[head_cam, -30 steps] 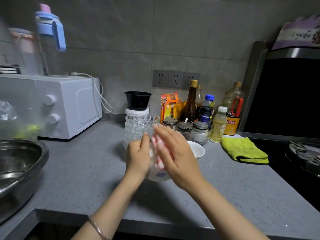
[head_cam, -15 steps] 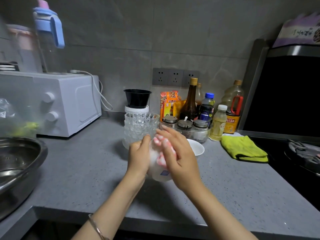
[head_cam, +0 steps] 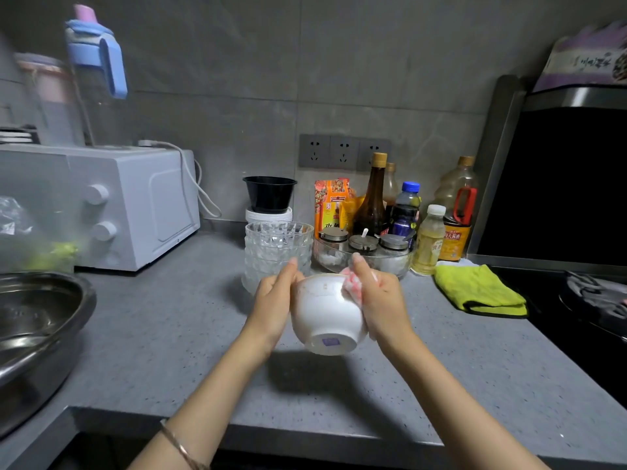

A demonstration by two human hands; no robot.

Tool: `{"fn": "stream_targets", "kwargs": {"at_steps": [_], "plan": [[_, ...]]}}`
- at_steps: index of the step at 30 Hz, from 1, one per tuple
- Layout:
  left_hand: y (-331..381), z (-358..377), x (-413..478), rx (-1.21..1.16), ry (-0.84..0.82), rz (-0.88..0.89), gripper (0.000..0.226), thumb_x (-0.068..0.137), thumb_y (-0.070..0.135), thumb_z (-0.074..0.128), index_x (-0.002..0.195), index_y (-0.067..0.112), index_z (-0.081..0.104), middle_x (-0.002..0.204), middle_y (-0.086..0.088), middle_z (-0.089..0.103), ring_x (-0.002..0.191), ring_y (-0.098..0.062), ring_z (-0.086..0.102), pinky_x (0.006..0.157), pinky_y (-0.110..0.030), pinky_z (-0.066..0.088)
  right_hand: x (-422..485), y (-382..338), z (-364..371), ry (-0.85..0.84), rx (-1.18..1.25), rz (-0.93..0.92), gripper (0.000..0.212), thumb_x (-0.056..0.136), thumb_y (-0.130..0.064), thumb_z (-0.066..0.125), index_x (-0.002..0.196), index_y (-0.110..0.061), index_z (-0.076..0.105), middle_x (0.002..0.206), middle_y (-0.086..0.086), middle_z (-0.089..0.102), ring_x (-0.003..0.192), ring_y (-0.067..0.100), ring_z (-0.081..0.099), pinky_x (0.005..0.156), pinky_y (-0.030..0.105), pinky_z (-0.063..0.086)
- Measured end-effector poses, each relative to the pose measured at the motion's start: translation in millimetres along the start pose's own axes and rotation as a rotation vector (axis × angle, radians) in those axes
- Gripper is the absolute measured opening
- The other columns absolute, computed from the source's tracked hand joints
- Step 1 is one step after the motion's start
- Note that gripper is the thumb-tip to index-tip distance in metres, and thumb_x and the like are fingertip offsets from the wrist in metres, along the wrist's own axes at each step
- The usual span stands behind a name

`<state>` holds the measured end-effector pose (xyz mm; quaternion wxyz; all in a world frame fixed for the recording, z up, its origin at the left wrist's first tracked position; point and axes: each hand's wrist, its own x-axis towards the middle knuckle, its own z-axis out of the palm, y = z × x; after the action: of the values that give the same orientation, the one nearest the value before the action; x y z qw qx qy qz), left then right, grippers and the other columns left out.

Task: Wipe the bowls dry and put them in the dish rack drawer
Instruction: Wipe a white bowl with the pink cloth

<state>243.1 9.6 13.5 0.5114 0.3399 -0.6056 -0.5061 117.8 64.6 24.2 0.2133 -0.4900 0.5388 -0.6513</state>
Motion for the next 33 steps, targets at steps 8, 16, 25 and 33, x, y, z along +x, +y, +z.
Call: {"fn": "stream_targets", "kwargs": {"at_steps": [8, 16, 25, 33], "plan": [[-1.1, 6.8, 2.6, 0.013, 0.133, 0.139, 0.051, 0.082, 0.048, 0.051, 0.043, 0.015, 0.050, 0.045, -0.004, 0.049, 0.047, -0.019, 0.049, 0.052, -0.032, 0.034, -7.1, 5.7, 7.1, -0.079, -0.122, -0.292, 0.037, 0.095, -0.049, 0.043, 0.082, -0.028, 0.070, 0.078, -0.014, 0.070, 0.077, -0.001, 0.063, 0.068, 0.021, 0.047], [1.2, 6.2, 6.0, -0.167, 0.283, -0.051, 0.045, 0.096, 0.021, 0.047, 0.053, 0.013, 0.054, 0.046, 0.001, 0.055, 0.051, -0.019, 0.053, 0.054, -0.027, 0.042, -31.9, 21.5, 11.3, -0.152, -0.552, -0.741, 0.050, 0.097, -0.048, 0.033, 0.142, -0.027, 0.041, 0.154, -0.004, 0.027, 0.145, 0.018, 0.018, 0.115, 0.049, 0.020], [4.2, 13.6, -0.9, -0.277, 0.289, -0.105, 0.027, 0.094, 0.016, 0.050, 0.071, 0.005, 0.058, 0.062, -0.009, 0.056, 0.045, -0.012, 0.057, 0.042, -0.015, 0.040, -13.2, 7.6, 10.0, -0.108, 0.020, -0.252, 0.038, 0.090, -0.050, 0.039, 0.111, -0.028, 0.063, 0.111, -0.014, 0.066, 0.109, 0.002, 0.059, 0.093, 0.025, 0.046], [-4.7, 9.4, -12.1, -0.363, 0.224, -0.177, 0.029, 0.095, 0.022, 0.046, 0.071, 0.014, 0.060, 0.064, -0.003, 0.063, 0.061, -0.018, 0.059, 0.056, -0.026, 0.044, -9.2, -4.1, -3.4, -0.152, 0.101, 0.181, 0.038, 0.096, -0.041, 0.042, 0.072, -0.019, 0.063, 0.047, -0.014, 0.058, 0.038, -0.007, 0.050, 0.034, 0.008, 0.032]]}}
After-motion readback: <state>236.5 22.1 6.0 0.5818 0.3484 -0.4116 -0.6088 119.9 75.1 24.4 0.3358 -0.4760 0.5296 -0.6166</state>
